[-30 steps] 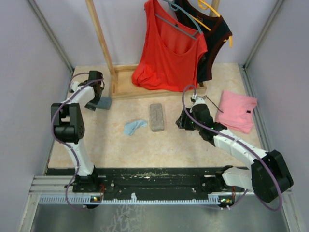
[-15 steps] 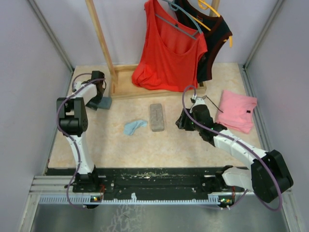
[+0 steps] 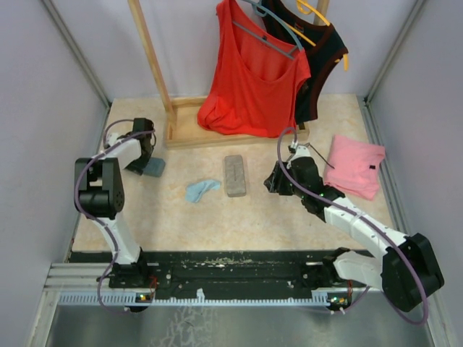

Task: Organize the sunglasses
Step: Pick up the sunglasses case from the center of the board, then move the sunglasses case at the center of the board.

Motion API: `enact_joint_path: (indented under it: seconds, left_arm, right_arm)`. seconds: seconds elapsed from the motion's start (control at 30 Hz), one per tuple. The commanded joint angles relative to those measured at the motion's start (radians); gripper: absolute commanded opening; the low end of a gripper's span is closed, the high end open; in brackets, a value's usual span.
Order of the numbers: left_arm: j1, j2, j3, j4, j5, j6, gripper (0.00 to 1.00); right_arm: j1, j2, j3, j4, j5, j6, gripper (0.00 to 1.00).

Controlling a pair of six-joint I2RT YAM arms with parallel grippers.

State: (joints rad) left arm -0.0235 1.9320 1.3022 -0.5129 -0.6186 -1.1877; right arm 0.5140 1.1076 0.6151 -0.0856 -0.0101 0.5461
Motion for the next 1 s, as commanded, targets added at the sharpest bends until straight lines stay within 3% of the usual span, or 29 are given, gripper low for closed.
enact_joint_path:
  seconds: [0.0, 0.23, 0.4, 0.5, 0.57, 0.73, 0.97]
  left_arm:
    - [0.006, -0.172, -0.104, 0.058, -0.028, 0.027, 0.43]
    - [-0.071, -0.499, -0.348, 0.150, 0.117, 0.163, 0.40]
    - [-0.353, -0.716, -0.488, 0.182, 0.113, 0.279, 0.36]
    - [-0.508, -0.771, -0.547, 0.240, 0.204, 0.356, 0.30]
    - [-0.600, -0.776, -0.571, 0.274, 0.257, 0.405, 0.29]
    - [-0.870, -0.691, -0.565, 0.279, 0.235, 0.505, 0.28]
    - [-1.013, -0.480, -0.477, 0.219, 0.305, 0.510, 0.22]
  right_arm:
    - [0.000, -0.056, 0.012, -0.019, 0.004, -0.010, 0.48]
    - [0.000, -0.121, 0.028, -0.093, 0.040, -0.042, 0.49]
    - [0.000, -0.177, 0.022, -0.143, 0.050, -0.050, 0.50]
    - [0.000, -0.208, 0.018, -0.175, 0.066, -0.054, 0.50]
    - [-0.001, -0.225, 0.020, -0.191, 0.072, -0.056, 0.51]
    - [0.000, -0.235, 0.035, -0.234, 0.071, -0.066, 0.51]
    - [0.000, -0.234, 0.044, -0.255, 0.052, -0.062, 0.51]
